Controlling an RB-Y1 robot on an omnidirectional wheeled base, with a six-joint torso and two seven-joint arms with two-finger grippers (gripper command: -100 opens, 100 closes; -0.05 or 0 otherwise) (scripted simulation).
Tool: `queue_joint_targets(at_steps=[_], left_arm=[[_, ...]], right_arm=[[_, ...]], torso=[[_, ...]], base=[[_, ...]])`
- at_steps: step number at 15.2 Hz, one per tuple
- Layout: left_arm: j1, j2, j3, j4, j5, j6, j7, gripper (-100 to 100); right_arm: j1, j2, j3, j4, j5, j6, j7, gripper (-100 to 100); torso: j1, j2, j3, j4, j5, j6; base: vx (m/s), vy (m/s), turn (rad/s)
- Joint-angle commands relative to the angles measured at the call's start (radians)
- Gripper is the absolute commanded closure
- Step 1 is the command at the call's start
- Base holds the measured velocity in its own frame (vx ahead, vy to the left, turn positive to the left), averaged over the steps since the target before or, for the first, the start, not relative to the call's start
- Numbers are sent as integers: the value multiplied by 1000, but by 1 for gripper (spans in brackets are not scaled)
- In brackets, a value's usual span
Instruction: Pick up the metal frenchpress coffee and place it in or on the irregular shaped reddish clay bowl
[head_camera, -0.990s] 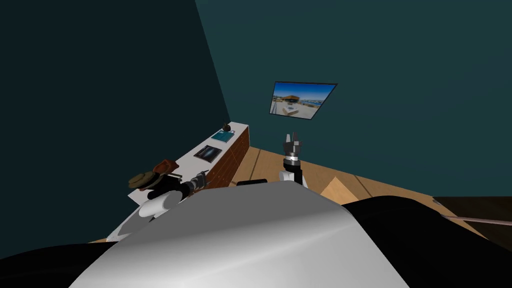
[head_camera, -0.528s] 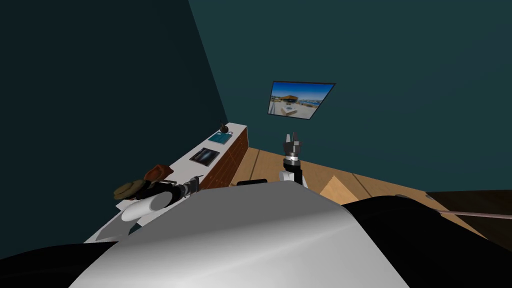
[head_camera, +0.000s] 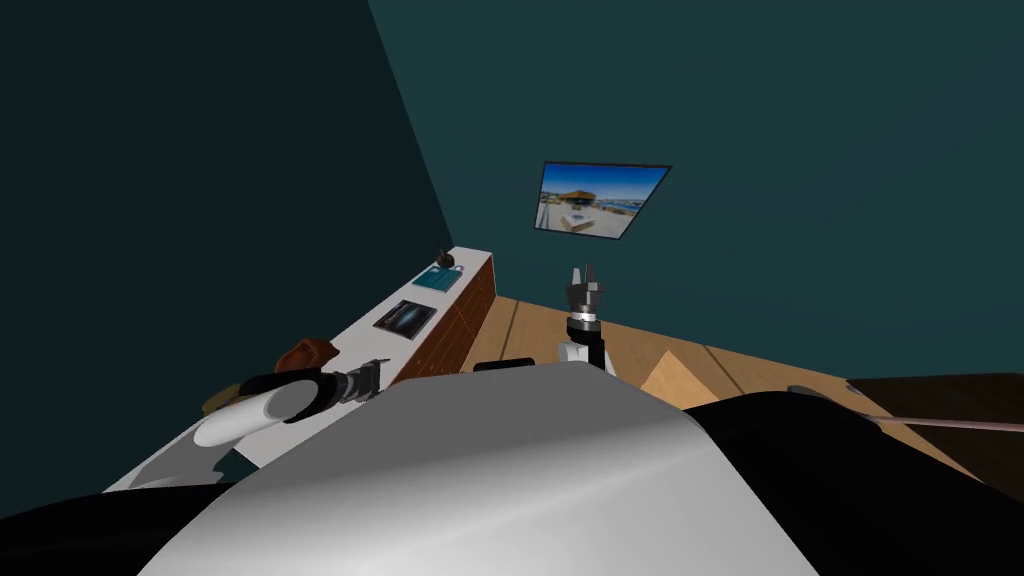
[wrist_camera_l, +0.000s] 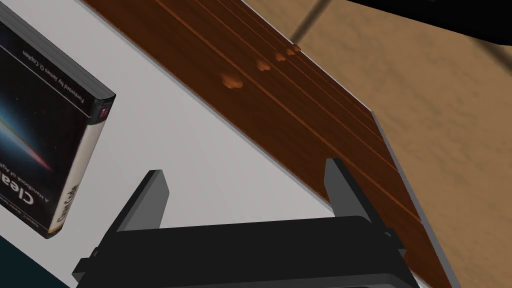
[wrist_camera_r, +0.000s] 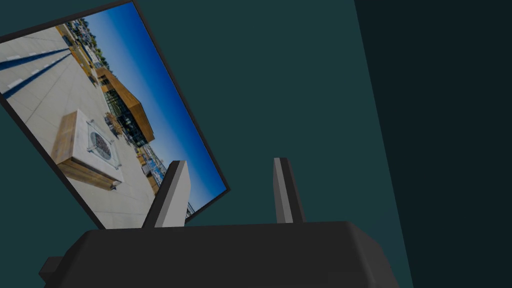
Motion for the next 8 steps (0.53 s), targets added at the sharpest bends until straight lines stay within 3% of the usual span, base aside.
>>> queue_joint_targets(at_steps=[1,2,4,5,6,7,8], left_arm=[[8,25,21,14,21,50,17,-100],[9,64,47,42,51,74,38,-100],[9,64,47,42,51,100,38,-100],[9,102,74,69,79,133,58,-100],[9,102,74,69,79,146,58,-100],[8,138,99,95,105,174,78,-100],[8,138,99,95,105,190,78,-100]], right_arm=[[0,0,0,0,0,0,0,0],[0,0,0,0,0,0,0,0],[0,0,0,0,0,0,0,0],[0,0,0,0,0,0,0,0],[0,0,0,0,0,0,0,0],[0,0,0,0,0,0,0,0],[0,0,0,0,0,0,0,0]], torso=[[0,0,0,0,0,0],[0,0,0,0,0,0],[1,-1,-1,0,0,0],[0,0,0,0,0,0],[0,0,0,0,0,0],[1,0,0,0,0,0],[1,0,0,0,0,0]], base=[[57,26,-39],[68,42,-35],[60,30,-22],[46,28,-17],[49,34,-17],[56,41,-20],[57,45,-15]])
